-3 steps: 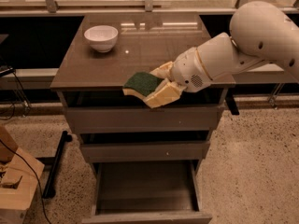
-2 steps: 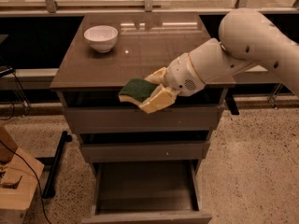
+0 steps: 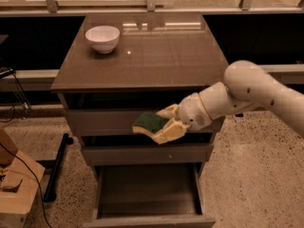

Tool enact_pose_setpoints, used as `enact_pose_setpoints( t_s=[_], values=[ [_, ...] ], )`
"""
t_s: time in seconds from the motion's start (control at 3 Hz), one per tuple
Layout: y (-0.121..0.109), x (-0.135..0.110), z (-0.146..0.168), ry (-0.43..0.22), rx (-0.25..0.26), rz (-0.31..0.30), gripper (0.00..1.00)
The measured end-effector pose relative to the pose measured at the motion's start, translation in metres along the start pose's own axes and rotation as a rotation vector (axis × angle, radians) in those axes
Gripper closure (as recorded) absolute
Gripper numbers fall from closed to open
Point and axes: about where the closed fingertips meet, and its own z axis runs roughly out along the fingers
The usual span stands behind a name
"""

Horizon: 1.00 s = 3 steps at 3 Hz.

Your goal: Place sponge into bottom drawer

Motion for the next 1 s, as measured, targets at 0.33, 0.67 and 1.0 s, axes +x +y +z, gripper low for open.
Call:
enact_pose_setpoints(
  t_s=[0.33,0.67,1.0],
  values=[
    [-0.012,0.06,0.018,-0.079,-0.005,0.077,1.0],
    [-0.015,0.074,0.026,-0.094,-0.015,0.097,1.0],
    [-0.019,0.09,0.034,-0.054,-0.018,0.124,1.0]
  ],
)
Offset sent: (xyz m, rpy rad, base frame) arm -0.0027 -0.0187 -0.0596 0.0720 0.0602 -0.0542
